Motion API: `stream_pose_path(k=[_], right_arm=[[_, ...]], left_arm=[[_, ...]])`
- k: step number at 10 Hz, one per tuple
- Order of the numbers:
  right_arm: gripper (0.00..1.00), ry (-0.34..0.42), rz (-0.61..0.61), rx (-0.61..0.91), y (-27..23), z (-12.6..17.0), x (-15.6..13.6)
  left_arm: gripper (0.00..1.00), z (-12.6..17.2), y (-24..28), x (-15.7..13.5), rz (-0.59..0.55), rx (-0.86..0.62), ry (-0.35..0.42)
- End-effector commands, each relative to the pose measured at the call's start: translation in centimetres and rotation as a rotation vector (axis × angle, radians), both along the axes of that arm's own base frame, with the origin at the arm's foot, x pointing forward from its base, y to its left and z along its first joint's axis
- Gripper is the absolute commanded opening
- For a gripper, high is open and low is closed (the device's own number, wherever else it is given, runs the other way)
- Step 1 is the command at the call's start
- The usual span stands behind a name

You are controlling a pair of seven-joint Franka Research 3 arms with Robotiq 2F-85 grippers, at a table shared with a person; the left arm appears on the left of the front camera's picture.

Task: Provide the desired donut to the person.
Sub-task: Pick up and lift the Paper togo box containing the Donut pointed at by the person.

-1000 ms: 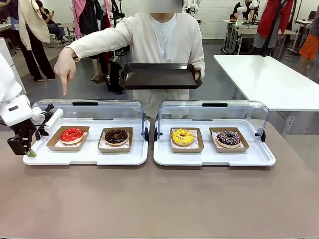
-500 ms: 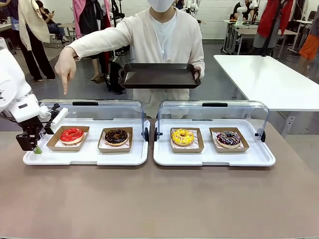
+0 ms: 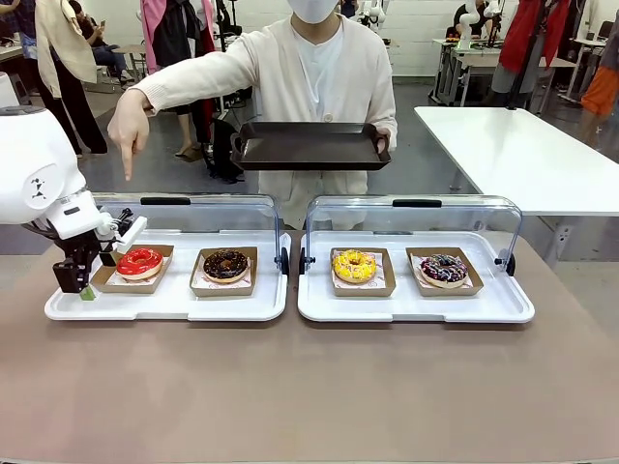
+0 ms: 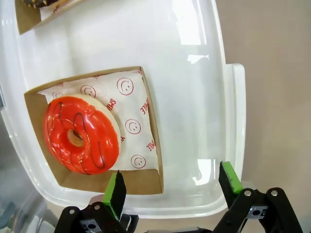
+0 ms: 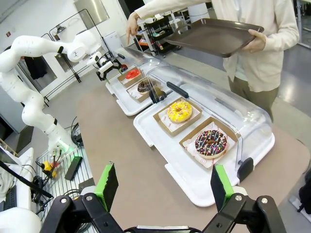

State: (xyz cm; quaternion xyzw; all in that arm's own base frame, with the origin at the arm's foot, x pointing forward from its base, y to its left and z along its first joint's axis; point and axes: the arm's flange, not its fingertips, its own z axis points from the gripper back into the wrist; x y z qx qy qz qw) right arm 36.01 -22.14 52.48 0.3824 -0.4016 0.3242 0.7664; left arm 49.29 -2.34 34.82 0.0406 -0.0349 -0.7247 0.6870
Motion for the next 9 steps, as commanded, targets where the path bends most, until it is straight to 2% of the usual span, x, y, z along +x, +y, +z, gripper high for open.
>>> stream_pose_path(k=[1,9], right_arm=[[1.00,-0.015,0.011,0.007,-0.2,0.0,0.0],[1.00,-0.015,0.011,0.007,-0.2,0.0,0.0]], left_arm=[[1.00,-0.2,0.9,0.6,0.020,-0.012,0.003],[1.00,-1.5,1.6,1.3,0.020,-0.050,0.025]])
